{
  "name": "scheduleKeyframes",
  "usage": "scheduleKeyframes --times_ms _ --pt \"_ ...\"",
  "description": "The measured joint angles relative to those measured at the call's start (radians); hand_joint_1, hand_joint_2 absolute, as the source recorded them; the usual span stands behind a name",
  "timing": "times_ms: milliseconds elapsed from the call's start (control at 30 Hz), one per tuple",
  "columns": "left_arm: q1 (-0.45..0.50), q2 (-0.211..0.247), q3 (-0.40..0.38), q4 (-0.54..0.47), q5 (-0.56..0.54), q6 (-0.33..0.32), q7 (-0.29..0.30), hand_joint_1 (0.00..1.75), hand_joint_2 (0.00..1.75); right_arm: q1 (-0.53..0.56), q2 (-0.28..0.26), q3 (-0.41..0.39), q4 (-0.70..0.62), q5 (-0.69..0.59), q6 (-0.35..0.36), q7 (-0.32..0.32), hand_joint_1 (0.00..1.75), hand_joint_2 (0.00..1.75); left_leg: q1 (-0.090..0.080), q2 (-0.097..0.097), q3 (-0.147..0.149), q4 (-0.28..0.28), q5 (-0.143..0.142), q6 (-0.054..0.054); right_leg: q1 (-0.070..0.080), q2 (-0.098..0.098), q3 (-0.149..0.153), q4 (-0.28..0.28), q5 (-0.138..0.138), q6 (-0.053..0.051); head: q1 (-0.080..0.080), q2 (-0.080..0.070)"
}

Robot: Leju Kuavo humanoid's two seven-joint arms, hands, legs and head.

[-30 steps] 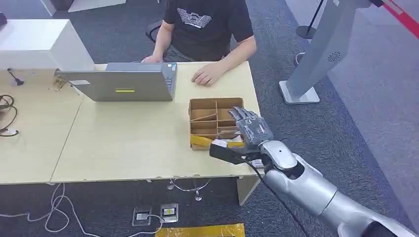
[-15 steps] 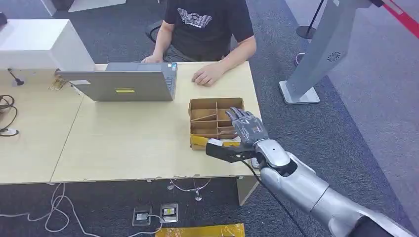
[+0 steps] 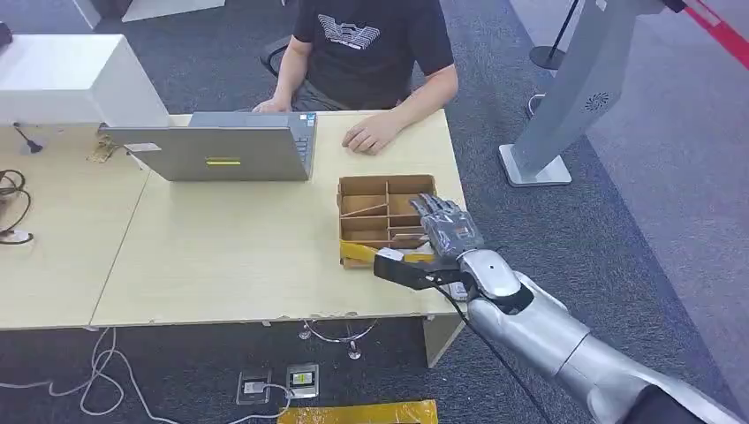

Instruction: Pass the card to the sensor for recognition and then transmit it.

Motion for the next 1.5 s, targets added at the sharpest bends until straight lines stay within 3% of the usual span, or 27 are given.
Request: scheduleKeyframes --times_ms 400,433,467,533,567,633,733,833,1133,1500 --pt "0.000 0.000 0.000 0.000 0.000 0.000 0.000 0.00 0.00 0.000 0.012 0.000 0.023 0.004 -0.009 -0.038 0.02 1.75 0.000 0.000 0.000 0.000 0.000 0.000 0.000 0.000 0.000 0.000 0.000 0.000 0.000 0.000" --pt "0.000 0.000 0.000 0.000 0.000 0.000 0.000 0.00 0.00 0.000 0.015 0.000 0.027 0.003 -0.009 -0.043 0.07 1.75 0.000 0.000 0.000 0.000 0.000 0.000 0.000 0.000 0.000 0.000 0.000 0.000 0.000 0.000" --pt "0.000 0.000 0.000 0.000 0.000 0.000 0.000 0.00 0.00 0.000 0.018 0.000 0.031 0.001 -0.010 -0.048 0.26 1.75 0.000 0.000 0.000 0.000 0.000 0.000 0.000 0.000 0.000 0.000 0.000 0.000 0.000 0.000" --pt "0.000 0.000 0.000 0.000 -0.001 0.000 0.000 0.00 0.00 0.000 0.022 0.000 0.039 -0.001 -0.012 -0.055 0.30 1.75 0.000 0.000 0.000 0.000 0.000 0.000 0.000 0.000 0.000 0.000 0.000 0.000 0.000 0.000" --pt "0.000 0.000 0.000 0.000 -0.001 0.000 0.000 0.00 0.00 0.000 0.024 0.000 0.043 -0.001 -0.013 -0.058 1.45 1.75 0.000 0.000 0.000 0.000 0.000 0.000 0.000 0.000 0.000 0.000 0.000 0.000 0.000 0.000" --pt "0.000 -0.001 0.000 0.000 -0.001 0.000 0.000 0.00 0.00 0.000 0.026 0.000 0.050 0.000 -0.016 -0.064 1.62 1.75 0.000 0.000 0.000 0.000 0.000 0.000 0.000 0.000 0.000 0.000 0.000 0.000 0.000 0.000" --pt "0.000 -0.002 0.000 0.000 -0.001 0.000 0.000 0.00 0.00 0.000 0.033 0.000 0.061 0.002 -0.017 -0.066 1.69 1.75 0.000 0.000 0.000 0.000 0.000 0.000 0.000 0.000 0.000 0.000 0.000 0.000 0.000 0.000" --pt "0.000 -0.002 0.000 0.000 -0.001 0.000 0.000 0.00 0.00 0.000 0.038 0.001 0.072 0.006 -0.019 -0.066 1.62 1.75 0.000 0.000 0.000 0.000 0.000 0.000 0.000 0.000 0.000 0.000 0.000 0.000 0.000 0.000" --pt "0.000 -0.003 0.000 0.000 -0.002 0.000 0.000 0.00 0.00 -0.008 0.046 0.001 0.103 0.014 -0.031 -0.066 1.75 1.75 0.000 0.000 0.000 0.000 0.000 0.000 0.000 0.000 0.000 0.000 0.000 0.000 0.000 0.000" --pt "0.000 -0.003 0.000 0.000 -0.002 0.000 0.000 0.00 0.00 -0.009 0.048 0.000 0.117 0.013 -0.040 -0.071 1.75 1.75 0.000 0.000 0.000 0.000 0.000 0.000 0.000 0.000 0.000 0.000 0.000 0.000 0.000 0.000"
